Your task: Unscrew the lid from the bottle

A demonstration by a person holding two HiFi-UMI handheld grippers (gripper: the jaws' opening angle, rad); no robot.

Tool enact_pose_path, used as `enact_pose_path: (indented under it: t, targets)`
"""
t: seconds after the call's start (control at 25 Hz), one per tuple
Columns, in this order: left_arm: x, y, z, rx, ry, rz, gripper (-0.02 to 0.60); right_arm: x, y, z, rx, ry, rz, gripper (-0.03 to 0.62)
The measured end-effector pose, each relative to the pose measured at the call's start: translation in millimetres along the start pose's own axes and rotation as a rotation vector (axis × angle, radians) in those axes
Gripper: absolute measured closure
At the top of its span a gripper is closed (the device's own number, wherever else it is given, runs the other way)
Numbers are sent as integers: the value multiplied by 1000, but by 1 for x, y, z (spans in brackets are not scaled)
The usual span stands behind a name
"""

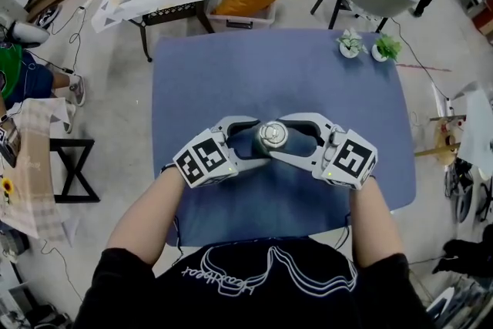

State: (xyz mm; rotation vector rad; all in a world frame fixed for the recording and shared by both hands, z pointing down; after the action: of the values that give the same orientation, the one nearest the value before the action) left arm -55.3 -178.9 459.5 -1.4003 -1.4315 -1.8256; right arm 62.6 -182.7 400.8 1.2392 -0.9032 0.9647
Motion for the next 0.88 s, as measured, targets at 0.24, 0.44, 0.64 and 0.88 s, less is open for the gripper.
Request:
enact_pose_path:
  t: [0.24, 0.44, 0.64, 0.88]
  targets:
    - [-8, -30, -5, 23, -92, 30, 230, -3, -1, -2, 32, 5, 23, 349]
    - [-25, -63, -5, -5, -206, 103, 232, -15, -6, -6, 78, 10, 77, 349]
    - [-47, -102, 1, -102, -338, 228, 445, -36, -21, -21, 187, 28, 192, 349]
    - [-75, -154, 18, -309, -390, 353, 574, -69, -41, -61, 345, 28, 330, 349]
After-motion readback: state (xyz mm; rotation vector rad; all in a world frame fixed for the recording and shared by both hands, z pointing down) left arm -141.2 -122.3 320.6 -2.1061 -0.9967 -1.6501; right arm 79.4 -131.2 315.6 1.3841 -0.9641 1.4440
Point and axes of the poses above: the fingertips, and each gripper's own axes: y forward along the fingers, z to its right, x out of its underside, the point moved 7 cm from there along -y, backward along the fingers, and after that the axes turned 13 degrees about -x, right-handed, at the moved point
